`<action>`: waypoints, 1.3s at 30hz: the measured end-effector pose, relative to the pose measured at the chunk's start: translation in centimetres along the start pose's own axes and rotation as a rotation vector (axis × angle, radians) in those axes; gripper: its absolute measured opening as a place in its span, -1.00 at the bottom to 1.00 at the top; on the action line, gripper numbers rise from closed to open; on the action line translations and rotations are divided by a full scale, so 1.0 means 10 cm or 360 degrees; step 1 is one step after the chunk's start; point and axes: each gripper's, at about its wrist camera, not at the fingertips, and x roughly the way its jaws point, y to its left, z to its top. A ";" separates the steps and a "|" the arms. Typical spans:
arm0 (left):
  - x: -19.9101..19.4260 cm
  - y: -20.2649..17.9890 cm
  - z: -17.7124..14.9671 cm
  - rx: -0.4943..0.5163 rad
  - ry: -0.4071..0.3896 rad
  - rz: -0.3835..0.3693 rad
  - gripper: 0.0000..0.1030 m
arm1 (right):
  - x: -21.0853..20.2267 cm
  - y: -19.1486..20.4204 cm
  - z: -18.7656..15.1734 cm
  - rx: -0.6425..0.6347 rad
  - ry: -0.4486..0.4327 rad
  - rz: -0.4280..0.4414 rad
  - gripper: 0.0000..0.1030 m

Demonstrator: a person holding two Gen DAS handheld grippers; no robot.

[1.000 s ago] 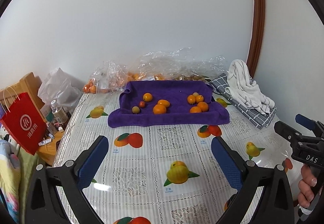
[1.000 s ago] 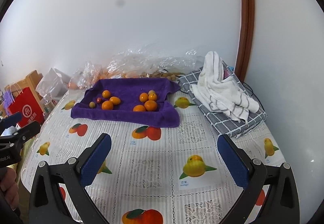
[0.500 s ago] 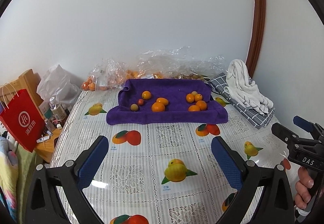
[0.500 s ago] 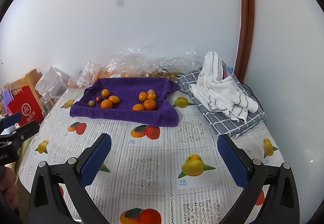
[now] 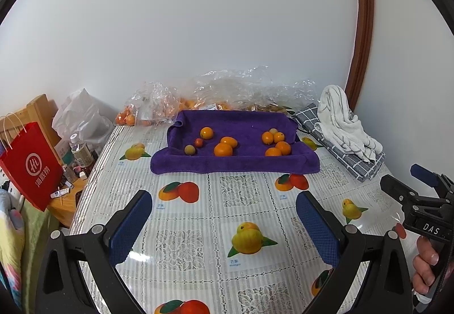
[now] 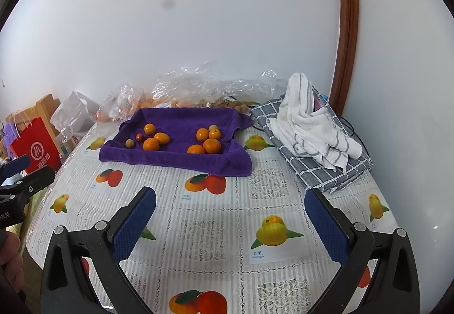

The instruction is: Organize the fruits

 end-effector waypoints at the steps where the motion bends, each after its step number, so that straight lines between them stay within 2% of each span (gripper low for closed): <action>1: 0.00 0.00 0.00 0.0000 -0.0001 -0.0001 0.99 | 0.00 0.00 0.00 -0.0003 0.0000 0.0001 1.00; 39: -0.01 0.04 -0.01 -0.0006 -0.0001 -0.0008 0.99 | -0.04 0.04 0.00 -0.0019 -0.0011 0.0011 1.00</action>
